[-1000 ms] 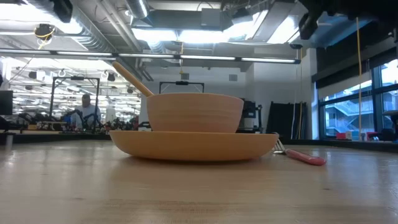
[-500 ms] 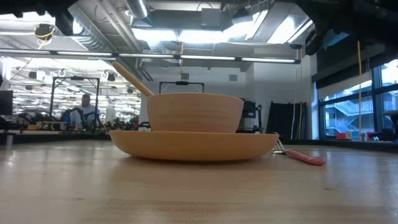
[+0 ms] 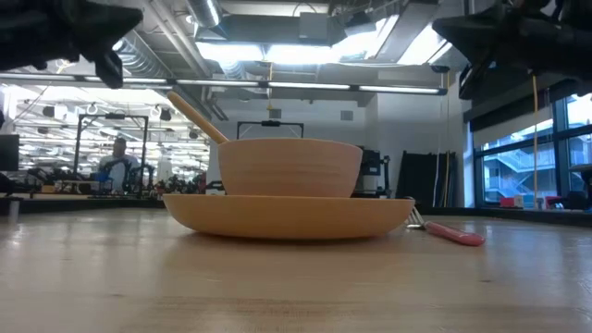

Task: Set table place
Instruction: Return to Home Position

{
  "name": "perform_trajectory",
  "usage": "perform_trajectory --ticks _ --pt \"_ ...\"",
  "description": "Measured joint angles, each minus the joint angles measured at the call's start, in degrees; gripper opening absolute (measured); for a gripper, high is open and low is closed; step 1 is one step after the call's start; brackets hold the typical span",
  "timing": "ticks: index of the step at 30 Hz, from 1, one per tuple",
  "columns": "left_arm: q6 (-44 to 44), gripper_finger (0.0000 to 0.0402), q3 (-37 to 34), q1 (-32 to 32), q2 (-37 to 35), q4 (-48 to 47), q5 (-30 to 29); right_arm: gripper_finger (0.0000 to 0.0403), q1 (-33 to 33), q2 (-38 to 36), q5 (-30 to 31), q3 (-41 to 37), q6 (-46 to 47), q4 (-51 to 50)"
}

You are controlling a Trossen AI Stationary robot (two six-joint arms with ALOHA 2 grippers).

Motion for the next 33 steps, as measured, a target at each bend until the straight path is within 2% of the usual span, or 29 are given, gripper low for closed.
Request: perform_trajectory --ticks 12,20,24,33 --pt "-1.0 0.0000 0.0 0.0 0.0 -0.8 -0.5 0.0012 0.0 0.0 -0.7 0.0 1.6 -5.6" --pt "-1.1 0.0000 0.0 0.0 0.0 -1.1 -1.7 0.0012 0.0 0.0 -6.4 -1.9 3.1 -7.3" --pt "-1.1 0.0000 0.0 0.0 0.0 -4.0 -2.0 0.0012 0.0 0.0 -6.7 -4.4 5.9 -7.4" --pt "-1.1 0.0000 0.0 0.0 0.0 -7.3 -2.0 0.0012 0.1 -0.4 -9.9 -4.4 3.7 -8.4"
